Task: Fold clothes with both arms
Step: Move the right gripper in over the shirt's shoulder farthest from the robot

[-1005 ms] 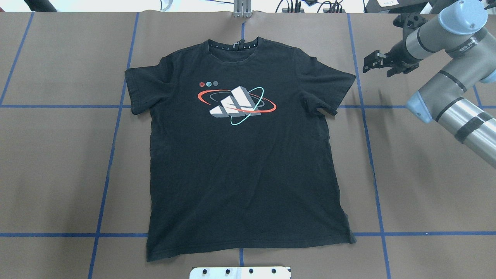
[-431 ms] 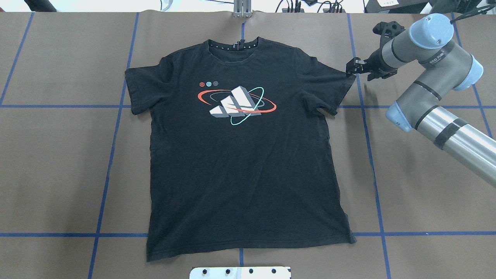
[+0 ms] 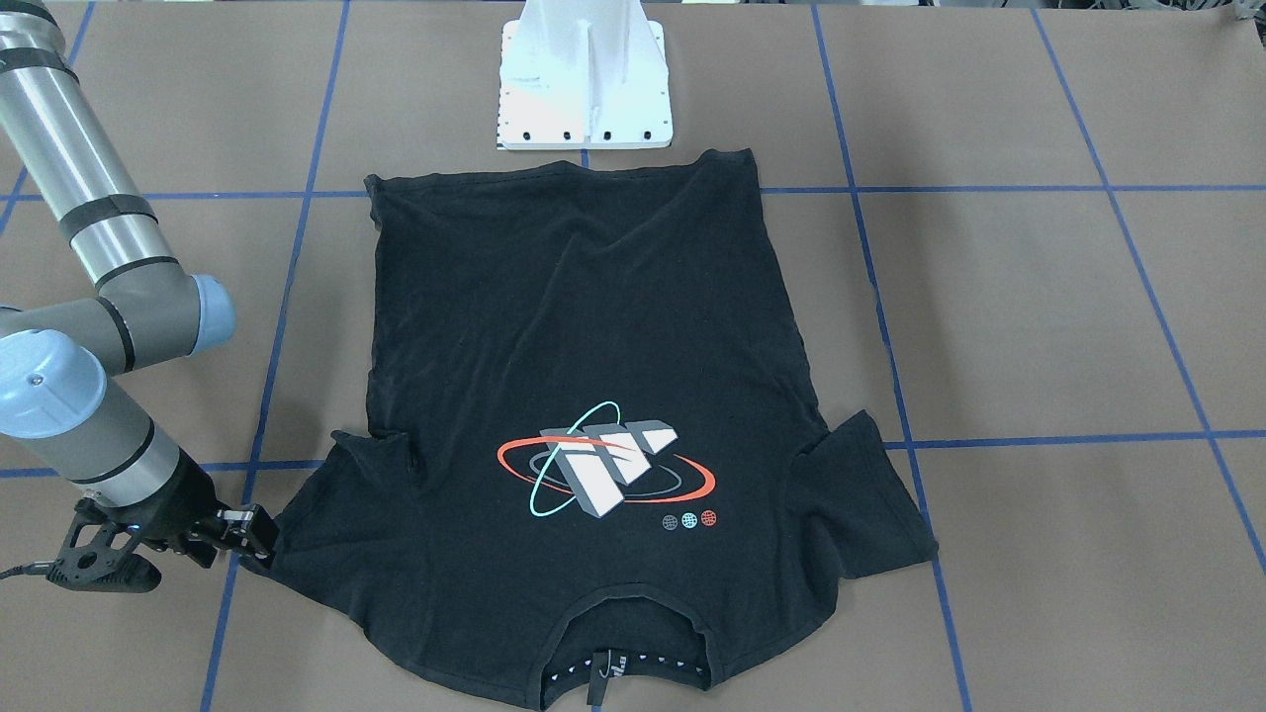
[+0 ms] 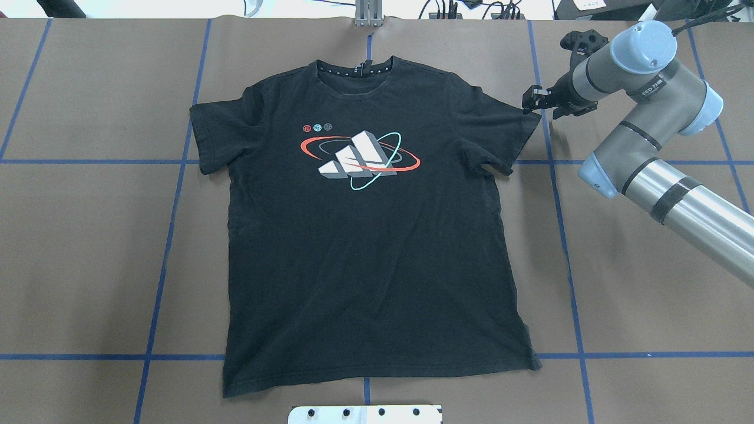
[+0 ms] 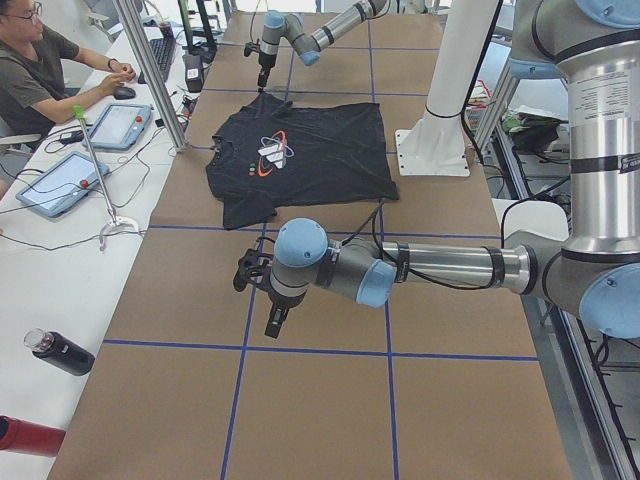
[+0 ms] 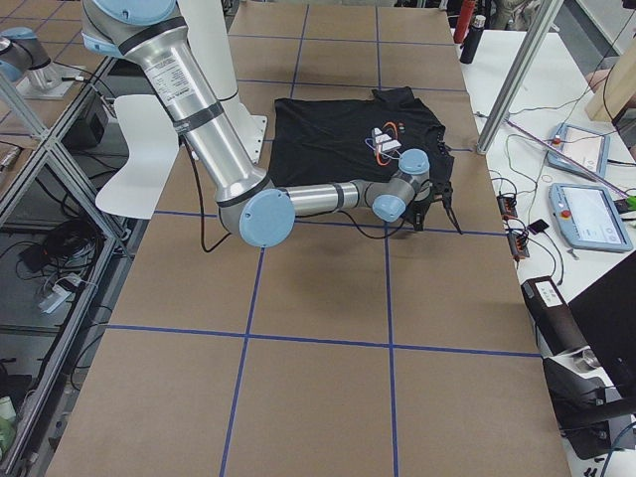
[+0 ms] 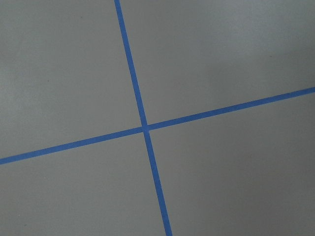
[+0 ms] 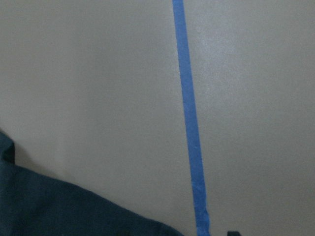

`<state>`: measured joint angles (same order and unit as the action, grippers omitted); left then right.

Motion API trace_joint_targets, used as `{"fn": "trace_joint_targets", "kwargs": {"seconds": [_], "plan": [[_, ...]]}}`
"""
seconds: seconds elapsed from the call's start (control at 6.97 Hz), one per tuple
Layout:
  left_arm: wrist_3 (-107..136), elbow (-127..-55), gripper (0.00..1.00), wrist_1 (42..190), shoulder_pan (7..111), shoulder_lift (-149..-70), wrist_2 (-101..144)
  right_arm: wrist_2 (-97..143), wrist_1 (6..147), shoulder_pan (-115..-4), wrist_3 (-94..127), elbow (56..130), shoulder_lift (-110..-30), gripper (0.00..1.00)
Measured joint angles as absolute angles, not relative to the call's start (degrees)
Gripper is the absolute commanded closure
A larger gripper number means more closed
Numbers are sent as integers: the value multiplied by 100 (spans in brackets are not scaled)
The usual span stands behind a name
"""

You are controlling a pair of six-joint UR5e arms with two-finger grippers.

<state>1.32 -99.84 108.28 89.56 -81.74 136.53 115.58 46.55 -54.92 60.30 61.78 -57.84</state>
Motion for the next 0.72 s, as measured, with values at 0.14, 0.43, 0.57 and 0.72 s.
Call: {"fn": "trace_joint_targets", "kwargs": {"seconds": [0.14,0.43,0.57,0.72], "plan": [[130,-9984,0,10828,8956,-8174,13653,11539,4655,-5485,6029,6165,-5779,37],[124,-9984,0,10828,8956,-8174,13658,11519,4650,-5463,6029,6137,-5775,40],[123,-9984,0,10828,8959,-8174,13658,11515,4650,-5450,6029,6131,-5775,49],[123,-9987,0,10828,8960,-8174,13658,11503,4651,-5439,6029,6125,-5774,65]]}}
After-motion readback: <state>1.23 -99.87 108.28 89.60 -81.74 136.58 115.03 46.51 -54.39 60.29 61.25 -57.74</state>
